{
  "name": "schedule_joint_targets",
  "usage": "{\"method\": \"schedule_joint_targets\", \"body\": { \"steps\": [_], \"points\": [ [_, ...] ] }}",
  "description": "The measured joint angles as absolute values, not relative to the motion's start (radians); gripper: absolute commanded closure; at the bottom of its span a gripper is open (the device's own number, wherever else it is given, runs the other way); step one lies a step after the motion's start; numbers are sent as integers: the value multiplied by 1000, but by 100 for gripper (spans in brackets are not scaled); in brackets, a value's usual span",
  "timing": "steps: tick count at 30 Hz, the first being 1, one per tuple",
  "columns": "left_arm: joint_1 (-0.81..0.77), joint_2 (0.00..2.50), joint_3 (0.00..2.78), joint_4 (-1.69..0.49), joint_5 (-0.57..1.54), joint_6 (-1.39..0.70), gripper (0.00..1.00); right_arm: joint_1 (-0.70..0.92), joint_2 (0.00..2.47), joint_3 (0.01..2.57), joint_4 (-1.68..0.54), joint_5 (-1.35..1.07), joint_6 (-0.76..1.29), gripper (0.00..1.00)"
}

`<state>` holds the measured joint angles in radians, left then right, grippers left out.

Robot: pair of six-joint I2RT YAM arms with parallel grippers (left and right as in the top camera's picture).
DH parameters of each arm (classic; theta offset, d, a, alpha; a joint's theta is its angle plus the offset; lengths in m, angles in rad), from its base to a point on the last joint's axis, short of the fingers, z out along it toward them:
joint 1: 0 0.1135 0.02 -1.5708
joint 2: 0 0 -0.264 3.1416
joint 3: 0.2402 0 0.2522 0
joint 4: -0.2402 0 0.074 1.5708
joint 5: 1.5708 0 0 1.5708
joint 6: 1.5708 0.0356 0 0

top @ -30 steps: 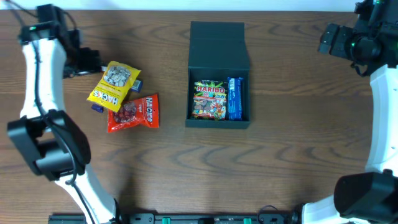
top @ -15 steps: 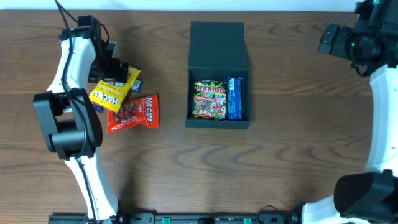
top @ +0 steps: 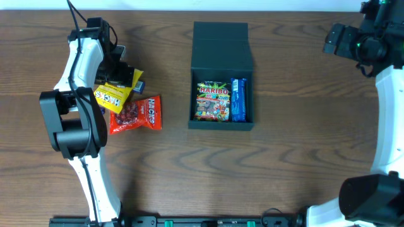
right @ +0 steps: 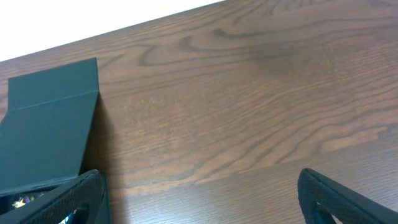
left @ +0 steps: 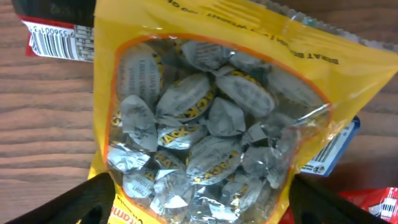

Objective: Pack container
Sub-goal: 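Lift the yellow bag with the left gripper toward the top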

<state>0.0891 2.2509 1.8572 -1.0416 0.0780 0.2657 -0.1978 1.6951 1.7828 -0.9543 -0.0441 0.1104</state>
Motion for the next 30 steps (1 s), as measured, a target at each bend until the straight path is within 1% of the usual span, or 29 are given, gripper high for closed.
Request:
{"method": "schedule_joint_targets", "body": {
  "steps": [2,7,10,13,15,17,22,30],
  "points": [
    [89,2252,1857,-1042,73,269,20,-198,1695,1783,-954,-44,110,1],
    [89,2252,1857,-1042,65,271,37,-198,1695,1783,-953,-44,110,1],
    [89,2254,1857,-1042,62,278,50,-198,1695,1783,-953,-44,110,1],
    [89,2255,1857,-1045,61,283,68,-198,1695,1783,-953,-44,110,1],
    [89,2255,1858,-1048,61,282,76,-198,1695,1783,-953,-44,110,1],
    [89,2255,1858,-1051,64,285,83,-198,1695,1783,-953,-44,110,1],
    [88,2255,1863,-1062,68,263,89,-198,1695,1783,-954,-44,110,1],
    [87,2255,1911,-1103,72,141,90,-198,1695,1783,-954,-44,110,1]
  ]
}}
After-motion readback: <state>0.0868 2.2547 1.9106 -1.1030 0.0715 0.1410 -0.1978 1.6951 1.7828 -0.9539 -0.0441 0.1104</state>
